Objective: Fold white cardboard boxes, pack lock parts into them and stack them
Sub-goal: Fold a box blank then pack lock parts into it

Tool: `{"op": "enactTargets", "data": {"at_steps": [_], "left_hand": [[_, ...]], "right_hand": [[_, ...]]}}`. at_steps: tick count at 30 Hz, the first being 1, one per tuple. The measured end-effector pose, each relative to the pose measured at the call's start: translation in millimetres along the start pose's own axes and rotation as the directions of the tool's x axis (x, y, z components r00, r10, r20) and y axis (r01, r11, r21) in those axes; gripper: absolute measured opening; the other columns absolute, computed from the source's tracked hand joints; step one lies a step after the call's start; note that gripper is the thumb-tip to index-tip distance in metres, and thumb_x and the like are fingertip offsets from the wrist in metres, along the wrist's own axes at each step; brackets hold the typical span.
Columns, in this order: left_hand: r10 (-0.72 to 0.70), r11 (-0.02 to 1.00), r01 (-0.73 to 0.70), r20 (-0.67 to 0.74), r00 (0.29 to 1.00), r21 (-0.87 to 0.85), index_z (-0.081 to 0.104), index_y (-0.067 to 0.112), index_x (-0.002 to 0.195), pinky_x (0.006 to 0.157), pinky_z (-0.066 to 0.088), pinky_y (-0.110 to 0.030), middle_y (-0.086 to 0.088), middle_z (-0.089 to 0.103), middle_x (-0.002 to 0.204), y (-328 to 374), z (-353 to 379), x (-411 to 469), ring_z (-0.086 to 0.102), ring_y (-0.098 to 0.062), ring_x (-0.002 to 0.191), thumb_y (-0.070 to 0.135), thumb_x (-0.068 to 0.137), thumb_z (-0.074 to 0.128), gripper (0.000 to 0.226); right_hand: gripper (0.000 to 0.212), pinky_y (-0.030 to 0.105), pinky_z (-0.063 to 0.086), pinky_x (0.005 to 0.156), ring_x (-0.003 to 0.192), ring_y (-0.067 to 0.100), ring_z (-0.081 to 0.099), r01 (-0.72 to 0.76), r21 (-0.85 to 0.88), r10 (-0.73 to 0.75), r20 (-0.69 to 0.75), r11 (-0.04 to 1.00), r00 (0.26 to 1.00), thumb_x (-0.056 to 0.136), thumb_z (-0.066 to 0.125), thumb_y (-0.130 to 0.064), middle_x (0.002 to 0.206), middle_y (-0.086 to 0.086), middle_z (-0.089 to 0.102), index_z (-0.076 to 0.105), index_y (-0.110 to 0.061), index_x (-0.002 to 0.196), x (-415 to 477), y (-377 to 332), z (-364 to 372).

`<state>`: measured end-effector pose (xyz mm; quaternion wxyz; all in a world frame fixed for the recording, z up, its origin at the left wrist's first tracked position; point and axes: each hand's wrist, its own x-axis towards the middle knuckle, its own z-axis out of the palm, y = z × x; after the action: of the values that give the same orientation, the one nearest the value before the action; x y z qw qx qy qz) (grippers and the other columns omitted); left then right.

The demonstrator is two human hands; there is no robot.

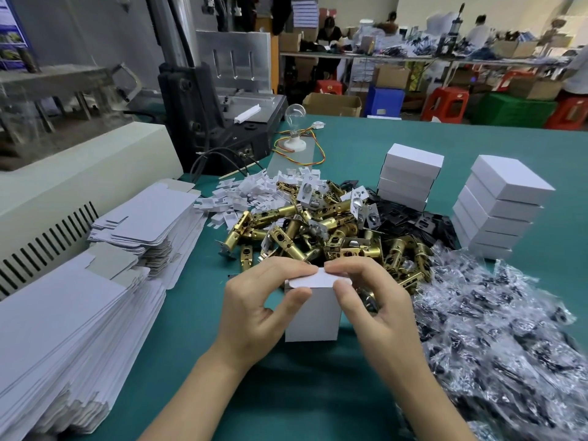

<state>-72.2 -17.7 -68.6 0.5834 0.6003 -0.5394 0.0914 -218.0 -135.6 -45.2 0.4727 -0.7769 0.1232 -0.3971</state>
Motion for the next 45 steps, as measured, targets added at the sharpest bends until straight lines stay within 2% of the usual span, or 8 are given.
{"op": "enactTargets", "data": {"at_steps": [5, 14, 20, 25, 31, 36, 40, 45], "left_hand": [[-0.064, 0.998, 0.064, -0.01, 0.998, -0.009, 0.076, 0.008, 0.112, 0.083, 0.058, -0.042, 0.002, 0.076, 0.112, 0.7, 2.8, -0.8, 0.072, -0.018, 0.107, 0.031, 0.103, 0.061, 0.029], [-0.176, 0.983, 0.175, -0.018, 0.984, -0.054, 0.075, 0.024, 0.11, 0.073, 0.054, -0.019, 0.014, 0.075, 0.107, 6.0, 1.8, 1.4, 0.072, -0.015, 0.101, 0.027, 0.099, 0.061, 0.019], [-0.259, 0.956, 0.261, 0.036, 0.965, -0.132, 0.078, 0.03, 0.107, 0.073, 0.055, -0.025, 0.01, 0.077, 0.106, 5.6, 0.4, 3.0, 0.071, -0.019, 0.098, 0.032, 0.1, 0.059, 0.021], [-0.368, 0.888, 0.38, 0.097, 0.925, -0.258, 0.078, 0.032, 0.105, 0.078, 0.056, -0.042, 0.0, 0.077, 0.106, 4.5, -1.7, 3.6, 0.07, -0.027, 0.099, 0.038, 0.098, 0.059, 0.021], [-0.367, 0.888, 0.377, 0.09, 0.926, -0.262, 0.078, 0.033, 0.106, 0.079, 0.056, -0.046, -0.001, 0.077, 0.107, 4.9, -0.8, 3.3, 0.07, -0.029, 0.1, 0.037, 0.099, 0.058, 0.022], [-0.367, 0.89, 0.376, 0.082, 0.926, -0.257, 0.078, 0.035, 0.105, 0.078, 0.056, -0.033, 0.001, 0.078, 0.105, 7.5, -0.1, 4.1, 0.071, -0.027, 0.099, 0.037, 0.098, 0.058, 0.021], [-0.341, 0.91, 0.347, 0.069, 0.938, -0.227, 0.078, 0.034, 0.106, 0.076, 0.055, -0.023, 0.006, 0.078, 0.103, 8.2, -0.3, 3.9, 0.071, -0.021, 0.097, 0.035, 0.098, 0.059, 0.02], [-0.233, 0.956, 0.234, 0.029, 0.972, -0.175, 0.079, 0.024, 0.107, 0.076, 0.057, -0.027, 0.007, 0.077, 0.107, 7.7, -0.5, 3.4, 0.072, -0.022, 0.1, 0.024, 0.099, 0.063, 0.018]], "right_hand": [[0.019, 0.029, 0.053, 0.091, 0.118, 0.016, 0.064, 0.029, -0.029, -0.029, 0.019, 0.999, 0.999, 0.096, 0.058, -0.026, 0.118, -0.013, 0.068, 0.07, -0.025, 0.11, 0.4, 3.9, 0.1], [0.019, 0.029, 0.055, 0.079, 0.11, 0.014, 0.066, 0.018, -0.135, -0.023, -0.041, 0.991, 0.999, 0.097, 0.062, -0.02, 0.115, -0.017, 0.068, 0.069, -0.026, 0.114, 0.3, 4.5, 4.1], [0.018, 0.024, 0.054, 0.075, 0.109, 0.015, 0.067, 0.017, -0.094, -0.023, -0.063, 0.995, 0.998, 0.097, 0.063, -0.019, 0.112, -0.015, 0.071, 0.074, -0.026, 0.109, 0.8, 2.1, 2.4], [0.016, 0.027, 0.054, 0.077, 0.107, 0.014, 0.068, 0.018, -0.084, -0.025, -0.08, 0.996, 0.996, 0.097, 0.063, -0.018, 0.107, -0.015, 0.072, 0.075, -0.025, 0.104, 1.4, 1.1, 3.2], [0.014, 0.025, 0.054, 0.08, 0.108, 0.014, 0.068, 0.028, -0.078, -0.033, -0.069, 0.997, 0.997, 0.098, 0.064, -0.018, 0.108, -0.014, 0.072, 0.075, -0.023, 0.106, 1.8, 1.8, 2.5], [0.016, 0.02, 0.052, 0.082, 0.109, 0.011, 0.067, 0.066, -0.106, -0.071, -0.042, 0.992, 0.997, 0.093, 0.07, -0.017, 0.11, -0.014, 0.071, 0.075, -0.021, 0.107, 1.5, 2.3, 1.2], [0.013, 0.025, 0.053, 0.081, 0.109, 0.011, 0.067, 0.069, -0.112, -0.074, -0.046, 0.991, 0.996, 0.092, 0.07, -0.015, 0.108, -0.013, 0.071, 0.075, -0.019, 0.104, 0.4, 3.8, 1.4], [0.015, 0.028, 0.053, 0.083, 0.11, 0.015, 0.066, 0.071, -0.111, -0.074, -0.019, 0.991, 0.997, 0.095, 0.067, -0.015, 0.109, -0.01, 0.07, 0.075, -0.02, 0.106, 1.1, 6.2, 2.2]]}}
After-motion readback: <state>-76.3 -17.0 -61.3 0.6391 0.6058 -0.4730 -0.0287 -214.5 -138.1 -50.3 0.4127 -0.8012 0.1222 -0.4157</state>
